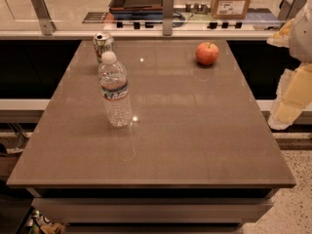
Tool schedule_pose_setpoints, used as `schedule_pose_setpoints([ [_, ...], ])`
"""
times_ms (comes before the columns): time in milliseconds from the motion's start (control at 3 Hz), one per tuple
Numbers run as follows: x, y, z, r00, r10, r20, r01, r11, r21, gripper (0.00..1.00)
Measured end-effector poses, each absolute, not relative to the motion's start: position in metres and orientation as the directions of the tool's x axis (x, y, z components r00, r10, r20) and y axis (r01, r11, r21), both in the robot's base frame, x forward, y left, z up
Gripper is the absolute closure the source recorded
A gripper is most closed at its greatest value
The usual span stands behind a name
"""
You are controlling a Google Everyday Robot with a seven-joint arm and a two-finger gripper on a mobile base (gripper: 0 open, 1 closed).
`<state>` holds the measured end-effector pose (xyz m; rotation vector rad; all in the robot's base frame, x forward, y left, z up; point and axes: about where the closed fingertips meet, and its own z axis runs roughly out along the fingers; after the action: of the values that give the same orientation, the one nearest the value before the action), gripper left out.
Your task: Move apple near water bottle
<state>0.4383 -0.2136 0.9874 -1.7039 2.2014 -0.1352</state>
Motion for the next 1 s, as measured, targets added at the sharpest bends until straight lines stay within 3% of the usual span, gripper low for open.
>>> schedule_pose_setpoints([
  [667,0.454,-0.216,0.988,-0.231,-0.939,-0.255,-0.9,0.306,-0.311,0.0],
  [1000,0.485,-0.226,0.984,-0.305,-0.875,-0.375,-0.84,0.433,-0.328,0.0],
])
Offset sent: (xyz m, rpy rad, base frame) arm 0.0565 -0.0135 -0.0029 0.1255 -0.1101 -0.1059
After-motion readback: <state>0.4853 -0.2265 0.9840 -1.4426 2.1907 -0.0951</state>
